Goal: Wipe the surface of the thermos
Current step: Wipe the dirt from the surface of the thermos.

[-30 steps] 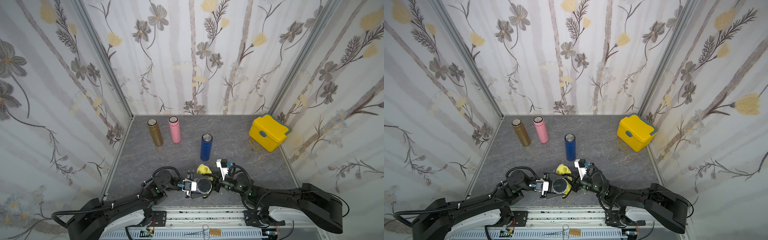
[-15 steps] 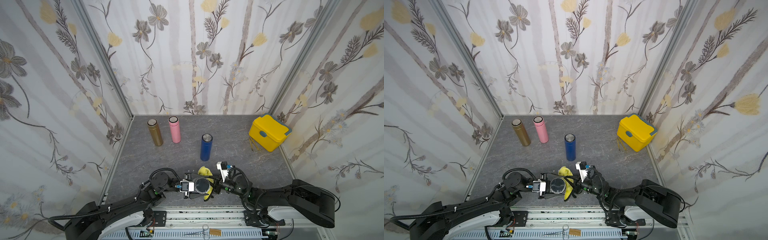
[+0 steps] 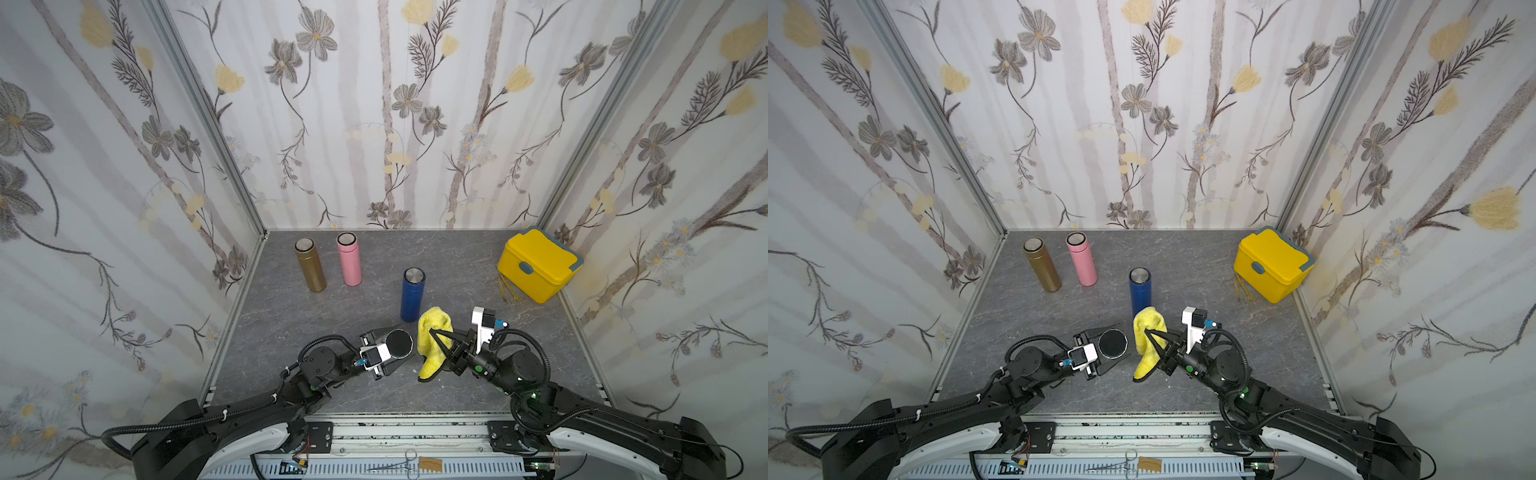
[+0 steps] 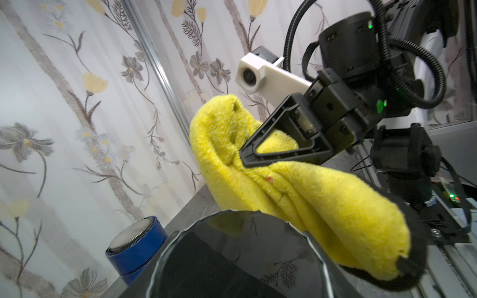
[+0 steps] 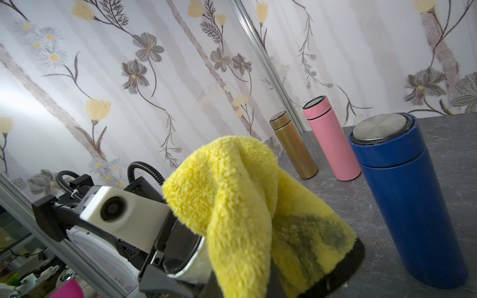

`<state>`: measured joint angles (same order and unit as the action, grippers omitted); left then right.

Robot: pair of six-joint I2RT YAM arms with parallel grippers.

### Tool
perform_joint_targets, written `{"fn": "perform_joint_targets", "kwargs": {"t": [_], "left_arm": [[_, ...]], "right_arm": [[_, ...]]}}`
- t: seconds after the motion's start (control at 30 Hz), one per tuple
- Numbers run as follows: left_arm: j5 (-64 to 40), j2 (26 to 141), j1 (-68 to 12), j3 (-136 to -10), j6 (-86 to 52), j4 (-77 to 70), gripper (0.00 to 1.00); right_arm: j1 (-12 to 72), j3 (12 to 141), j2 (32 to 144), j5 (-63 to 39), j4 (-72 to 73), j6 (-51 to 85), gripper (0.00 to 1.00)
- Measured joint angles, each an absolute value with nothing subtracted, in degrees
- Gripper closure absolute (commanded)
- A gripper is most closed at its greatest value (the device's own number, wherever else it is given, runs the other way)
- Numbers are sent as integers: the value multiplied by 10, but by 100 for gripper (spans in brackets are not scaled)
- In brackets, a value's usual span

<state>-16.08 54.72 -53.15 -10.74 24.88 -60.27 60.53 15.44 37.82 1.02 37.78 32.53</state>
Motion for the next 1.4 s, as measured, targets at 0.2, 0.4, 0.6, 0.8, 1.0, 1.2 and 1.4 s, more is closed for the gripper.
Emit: {"fn": "perform_joint_targets", "kwargs": {"t": [0.2, 0.4, 0.6, 0.8, 1.0, 1.2, 1.4], "left_arm": [[-86, 573, -532, -103, 284, -624, 100], [-77, 579, -531, -102, 298, -632, 100], [-89, 585, -529, -102, 299, -628, 100], [-74, 614, -529, -114, 304, -610, 100], [-84, 622, -534, -114, 313, -611, 100], [-97, 606, -535, -112, 313, -610, 100], [-95, 609, -536, -111, 318, -611, 100]], "right_arm": [[662, 191, 326, 34, 302, 310, 100], [682, 209, 398, 38, 293, 315, 100], [682, 254, 509, 44, 285, 330, 100], [682, 273, 545, 43, 284, 345, 100], [668, 274, 530, 53, 255, 360, 100], [661, 278, 508, 68, 228, 364, 100], [717, 316, 549, 70, 210, 349, 100]]}}
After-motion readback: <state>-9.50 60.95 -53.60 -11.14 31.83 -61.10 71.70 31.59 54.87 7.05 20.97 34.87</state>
